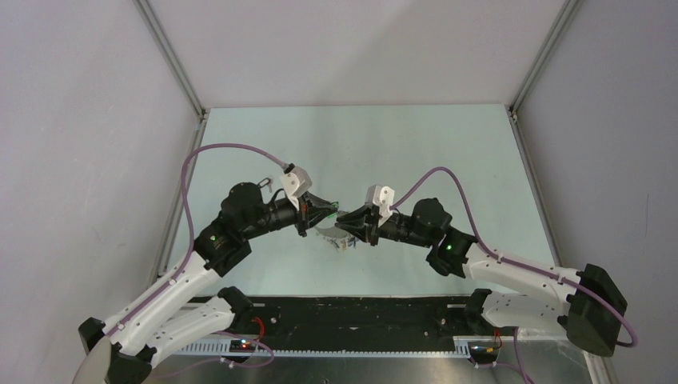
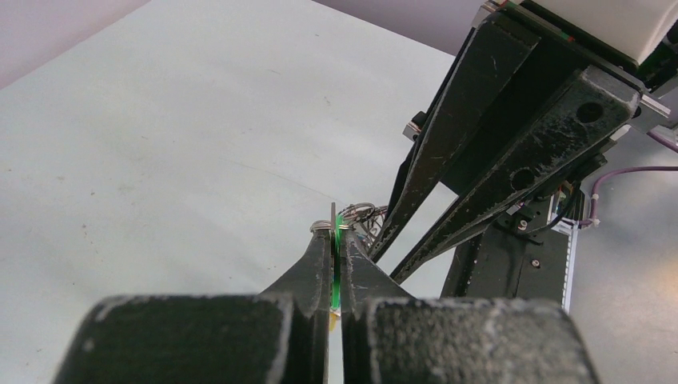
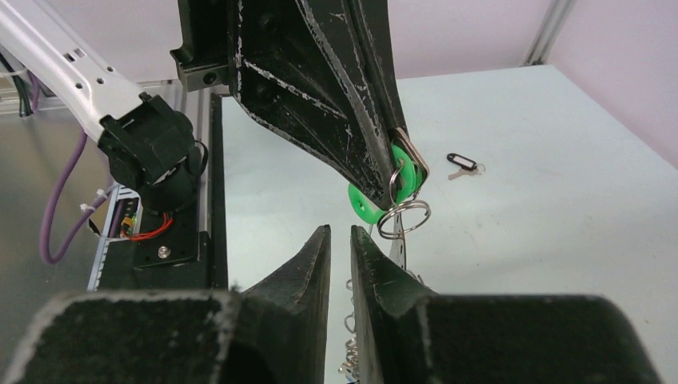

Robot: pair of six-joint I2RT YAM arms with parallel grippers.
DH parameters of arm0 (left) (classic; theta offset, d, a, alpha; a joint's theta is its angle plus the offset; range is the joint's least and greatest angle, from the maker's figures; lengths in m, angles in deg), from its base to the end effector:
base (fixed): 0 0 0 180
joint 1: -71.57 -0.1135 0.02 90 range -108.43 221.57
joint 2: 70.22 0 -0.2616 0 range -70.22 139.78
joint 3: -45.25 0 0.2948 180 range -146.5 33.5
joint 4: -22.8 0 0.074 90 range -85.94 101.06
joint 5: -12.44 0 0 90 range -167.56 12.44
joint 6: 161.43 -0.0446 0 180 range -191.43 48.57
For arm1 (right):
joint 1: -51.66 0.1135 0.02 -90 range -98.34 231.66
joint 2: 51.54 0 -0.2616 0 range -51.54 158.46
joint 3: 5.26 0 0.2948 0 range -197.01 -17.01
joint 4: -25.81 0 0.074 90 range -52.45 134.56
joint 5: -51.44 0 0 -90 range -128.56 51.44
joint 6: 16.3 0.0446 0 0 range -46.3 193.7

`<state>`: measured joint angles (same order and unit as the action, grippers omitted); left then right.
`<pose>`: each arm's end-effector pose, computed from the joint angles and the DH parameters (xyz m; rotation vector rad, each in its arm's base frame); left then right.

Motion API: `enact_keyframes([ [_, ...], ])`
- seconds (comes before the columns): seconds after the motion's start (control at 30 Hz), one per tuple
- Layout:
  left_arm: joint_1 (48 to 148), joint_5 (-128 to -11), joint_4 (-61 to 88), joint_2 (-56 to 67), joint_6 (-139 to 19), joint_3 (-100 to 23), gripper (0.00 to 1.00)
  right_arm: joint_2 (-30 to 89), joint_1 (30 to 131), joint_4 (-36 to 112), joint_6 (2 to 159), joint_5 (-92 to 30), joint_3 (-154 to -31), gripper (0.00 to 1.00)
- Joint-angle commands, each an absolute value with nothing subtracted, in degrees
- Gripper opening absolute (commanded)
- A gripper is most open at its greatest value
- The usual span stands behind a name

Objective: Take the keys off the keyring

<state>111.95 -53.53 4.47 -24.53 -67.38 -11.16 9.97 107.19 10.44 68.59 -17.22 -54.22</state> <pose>0.1715 -0.1697 0.3403 0.8561 1.5626 -0.9248 0.1555 0.2552 0.2850 -1.0659 1.2041 0.9747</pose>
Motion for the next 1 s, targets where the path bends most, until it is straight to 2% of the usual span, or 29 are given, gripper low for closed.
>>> enact_keyframes([
  [0.0,111.99,-53.46,9.10,-25.84,-67.56,-11.35,0.00,7.66,108.06,12.53,65.88,-20.27,-56.84,0.20],
  [0.33,111.95,-53.43,9.06,-25.92,-67.57,-11.34,0.00,4.76,108.03,13.86,64.60,-21.17,-55.78,0.33],
  [0.97,112.00,-52.38,9.11,-25.71,-67.48,-11.49,0.00,11.30,107.31,4.79,64.12,-21.08,-56.68,0.36],
])
